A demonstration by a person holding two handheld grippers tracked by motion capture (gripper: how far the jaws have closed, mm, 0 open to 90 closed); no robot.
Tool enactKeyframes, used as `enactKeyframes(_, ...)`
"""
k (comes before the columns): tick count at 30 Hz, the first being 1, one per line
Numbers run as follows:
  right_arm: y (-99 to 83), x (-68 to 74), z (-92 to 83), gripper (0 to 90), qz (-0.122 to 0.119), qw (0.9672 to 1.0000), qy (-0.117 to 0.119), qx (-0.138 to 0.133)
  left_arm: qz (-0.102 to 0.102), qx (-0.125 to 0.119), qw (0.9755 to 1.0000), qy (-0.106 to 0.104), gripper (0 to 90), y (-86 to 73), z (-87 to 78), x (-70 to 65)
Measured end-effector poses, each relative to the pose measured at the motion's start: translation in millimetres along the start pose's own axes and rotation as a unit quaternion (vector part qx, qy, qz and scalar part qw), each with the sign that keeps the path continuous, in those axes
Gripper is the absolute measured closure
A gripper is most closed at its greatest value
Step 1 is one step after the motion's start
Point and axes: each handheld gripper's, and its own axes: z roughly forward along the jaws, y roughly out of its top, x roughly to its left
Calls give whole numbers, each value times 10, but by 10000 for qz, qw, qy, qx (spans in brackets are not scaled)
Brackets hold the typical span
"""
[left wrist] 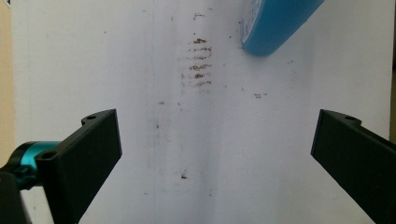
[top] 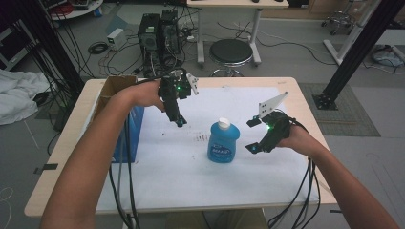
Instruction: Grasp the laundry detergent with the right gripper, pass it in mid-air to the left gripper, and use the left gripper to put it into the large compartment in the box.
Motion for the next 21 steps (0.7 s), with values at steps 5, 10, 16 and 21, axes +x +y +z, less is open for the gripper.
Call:
enactKeyframes(5, -31, -8, 80, 12, 7, 10000, 16, -81, -2, -10, 10000, 18, 17, -5, -12, 5)
enactKeyframes(10, -32, 0, 142, 11, 1, 9998, 76, -160, 12, -22, 10000, 28, 17, -6, -19, 1)
enactKeyframes(16, -76, 0, 278, 11, 94, 9992, 124, -361, 7, -38, 10000, 37, 17, -12, -24, 2)
enactKeyframes(21, -98, 14, 366, 12, 81, 9988, 137, -461, -5, -28, 10000, 27, 17, -20, -17, 6)
